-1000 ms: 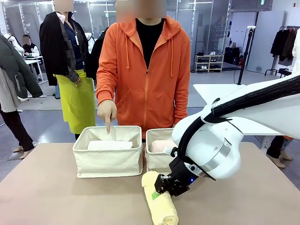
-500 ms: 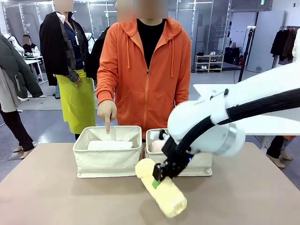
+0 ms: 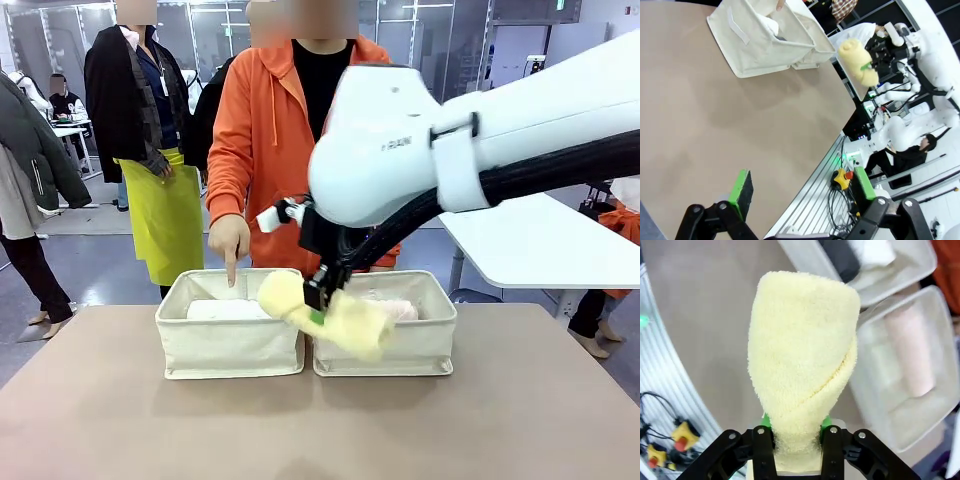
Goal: Divide the towels into two baskets.
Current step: Pick up one hotel-folded towel from the bottom of the table and place it in the Fabric basket indicated by the person.
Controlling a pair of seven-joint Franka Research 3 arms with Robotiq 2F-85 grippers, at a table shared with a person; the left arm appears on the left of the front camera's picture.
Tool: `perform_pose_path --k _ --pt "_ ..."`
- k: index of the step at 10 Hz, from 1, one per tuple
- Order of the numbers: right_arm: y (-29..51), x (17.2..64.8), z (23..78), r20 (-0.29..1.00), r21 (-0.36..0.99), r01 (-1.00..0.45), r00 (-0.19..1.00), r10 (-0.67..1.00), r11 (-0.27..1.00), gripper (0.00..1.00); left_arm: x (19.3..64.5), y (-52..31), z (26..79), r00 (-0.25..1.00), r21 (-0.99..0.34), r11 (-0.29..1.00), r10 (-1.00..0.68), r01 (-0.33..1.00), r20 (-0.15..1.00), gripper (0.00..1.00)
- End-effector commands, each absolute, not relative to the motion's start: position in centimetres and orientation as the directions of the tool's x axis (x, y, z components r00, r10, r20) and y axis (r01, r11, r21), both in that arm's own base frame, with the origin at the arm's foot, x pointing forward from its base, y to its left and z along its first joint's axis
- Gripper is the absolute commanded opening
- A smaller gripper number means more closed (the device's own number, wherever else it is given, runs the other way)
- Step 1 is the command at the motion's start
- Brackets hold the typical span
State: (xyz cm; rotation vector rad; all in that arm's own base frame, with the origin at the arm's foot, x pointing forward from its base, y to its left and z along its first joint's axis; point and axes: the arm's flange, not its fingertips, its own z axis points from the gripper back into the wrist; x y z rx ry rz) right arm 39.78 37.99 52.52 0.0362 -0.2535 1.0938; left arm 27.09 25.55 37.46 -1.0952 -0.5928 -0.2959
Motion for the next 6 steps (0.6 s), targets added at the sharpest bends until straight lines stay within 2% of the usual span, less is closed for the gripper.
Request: perform_pose_path --k 1,4,6 --pt "42.7 42.5 53.4 0.205 -0.258 -0.912 0.271 0.941 0.319 0.37 26.6 25.6 37.8 0.812 -0.744 0.439 0.056 0.503 0.582 1.00" --pt "48.5 44.9 53.1 0.212 -0.392 -0.916 -0.005 0.977 0.080 0.37 26.6 25.6 37.8 0.812 -0.744 0.439 0.056 0.503 0.582 1.00" --pt "50.7 46.6 51.6 0.211 -0.412 -0.911 -0.066 0.975 0.027 0.37 26.6 25.6 37.8 0.812 -0.744 0.439 0.056 0.503 0.582 1.00"
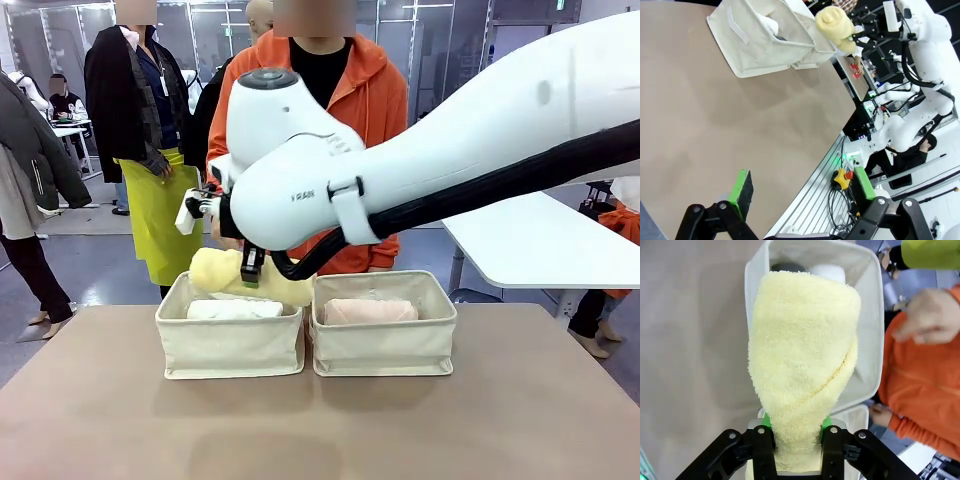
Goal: Divide the towels into two baskets.
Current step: Pick up one hotel-folded towel from the bottom of the table and place it in the Fabric basket indicated by the person.
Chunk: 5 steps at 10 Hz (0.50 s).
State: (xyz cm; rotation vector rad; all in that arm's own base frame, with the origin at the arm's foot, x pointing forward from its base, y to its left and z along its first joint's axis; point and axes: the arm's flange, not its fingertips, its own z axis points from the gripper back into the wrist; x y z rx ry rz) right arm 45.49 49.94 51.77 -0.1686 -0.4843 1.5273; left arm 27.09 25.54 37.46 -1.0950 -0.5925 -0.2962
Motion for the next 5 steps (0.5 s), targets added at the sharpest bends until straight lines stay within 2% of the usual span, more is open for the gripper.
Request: perform_pose_path --k 1,5 --pt "51.2 47.2 50.8 0.194 -0.432 -0.902 -0.085 0.977 0.007 0.37 26.6 25.6 37.8 0.812 -0.744 0.439 0.056 0.503 0.582 1.00" --pt "53.7 50.1 47.2 0.208 -0.542 -0.840 -0.126 0.970 0.008 0.37 26.6 25.6 37.8 0.812 -0.744 0.439 0.056 0.503 0.582 1.00"
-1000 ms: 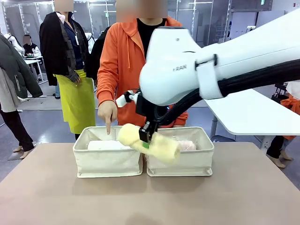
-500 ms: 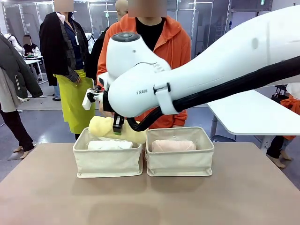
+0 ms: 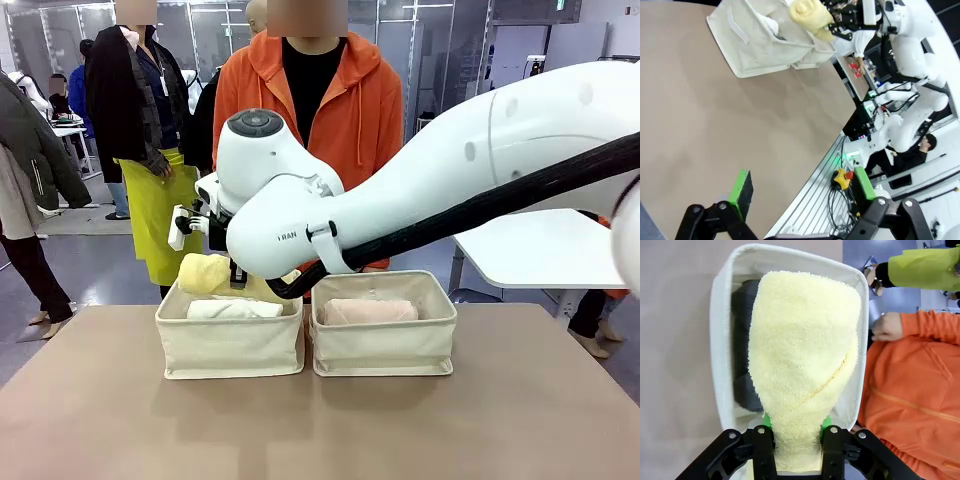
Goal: Divide the towels into two baskets.
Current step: Pick up one hotel-folded towel from the bottom of the table and place it in the Fabric basket indicated by the person.
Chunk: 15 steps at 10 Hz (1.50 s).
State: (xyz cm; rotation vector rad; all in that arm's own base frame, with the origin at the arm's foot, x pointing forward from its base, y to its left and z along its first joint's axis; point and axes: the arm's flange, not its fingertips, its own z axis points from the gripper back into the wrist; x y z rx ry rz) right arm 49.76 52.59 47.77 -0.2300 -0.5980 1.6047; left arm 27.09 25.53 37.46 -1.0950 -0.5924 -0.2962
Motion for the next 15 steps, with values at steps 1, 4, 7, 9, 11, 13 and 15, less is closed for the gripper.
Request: perform_pose_path --k 1,4,7,9,11,13,15 --pt "54.2 51.2 46.0 0.205 -0.526 -0.851 -0.114 0.972 0.011 0.37 26.6 25.6 37.8 0.812 -0.744 0.439 0.056 0.503 0.582 1.00" --pt "54.9 53.6 44.0 0.202 -0.547 -0.836 -0.099 0.974 0.029 0.37 26.6 25.6 37.8 0.812 -0.744 0.439 0.056 0.503 0.582 1.00" --pt "54.7 54.8 42.8 0.232 -0.510 -0.859 -0.078 0.969 0.053 0.68 26.6 25.6 37.8 0.812 -0.744 0.439 0.056 0.503 0.582 1.00" --pt "54.7 54.9 43.0 0.238 -0.499 -0.865 -0.075 0.968 0.056 1.00 26.6 25.6 37.8 0.812 -0.744 0.439 0.056 0.503 0.582 1.00" --pt "54.5 54.8 43.2 0.242 -0.496 -0.866 -0.068 0.968 0.063 1.00 26.6 25.6 37.8 0.812 -0.744 0.439 0.056 0.503 0.582 1.00" --pt "54.0 54.4 43.4 0.241 -0.498 -0.865 -0.063 0.968 0.067 1.00 26.6 25.6 37.8 0.812 -0.744 0.439 0.056 0.503 0.582 1.00" --pt "54.2 55.1 43.0 0.220 -0.506 -0.862 -0.090 0.971 0.035 1.00 26.6 25.6 37.8 0.812 -0.744 0.439 0.056 0.503 0.582 1.00"
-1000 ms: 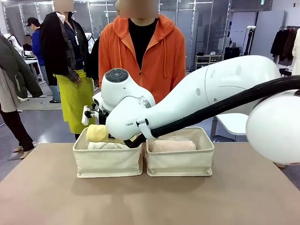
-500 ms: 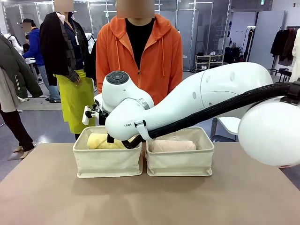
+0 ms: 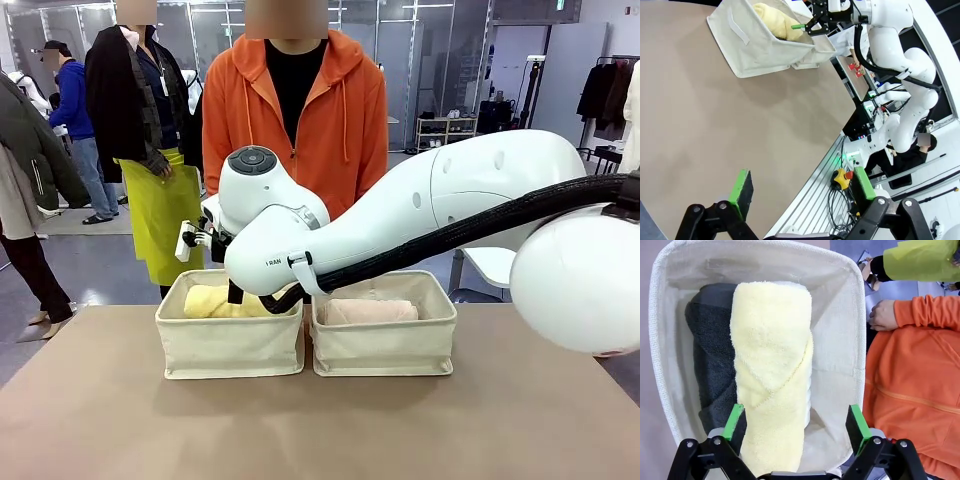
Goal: Divide the towels into two baskets.
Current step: Pick up one hotel-folded towel from the bottom of the table and place it in the Fabric basket indicated by the person.
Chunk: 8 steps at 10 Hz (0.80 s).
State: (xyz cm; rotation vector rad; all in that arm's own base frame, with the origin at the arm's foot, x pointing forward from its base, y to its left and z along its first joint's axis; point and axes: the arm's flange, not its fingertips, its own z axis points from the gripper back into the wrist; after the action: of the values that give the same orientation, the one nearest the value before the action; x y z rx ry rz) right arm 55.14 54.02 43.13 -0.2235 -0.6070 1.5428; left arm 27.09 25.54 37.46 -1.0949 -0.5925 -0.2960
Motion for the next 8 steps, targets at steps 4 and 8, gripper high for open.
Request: perform_pose_path --k 4,8 --pt "54.19 55.06 43.02 0.220 -0.506 -0.862 -0.090 0.971 0.035 1.00 26.62 25.65 37.82 0.812 -0.744 0.439 0.056 0.503 0.582 1.00" --pt "54.19 55.06 43.02 0.220 -0.506 -0.862 -0.090 0.971 0.035 1.00 26.62 25.65 37.82 0.812 -0.744 0.439 0.056 0.503 0.582 1.00"
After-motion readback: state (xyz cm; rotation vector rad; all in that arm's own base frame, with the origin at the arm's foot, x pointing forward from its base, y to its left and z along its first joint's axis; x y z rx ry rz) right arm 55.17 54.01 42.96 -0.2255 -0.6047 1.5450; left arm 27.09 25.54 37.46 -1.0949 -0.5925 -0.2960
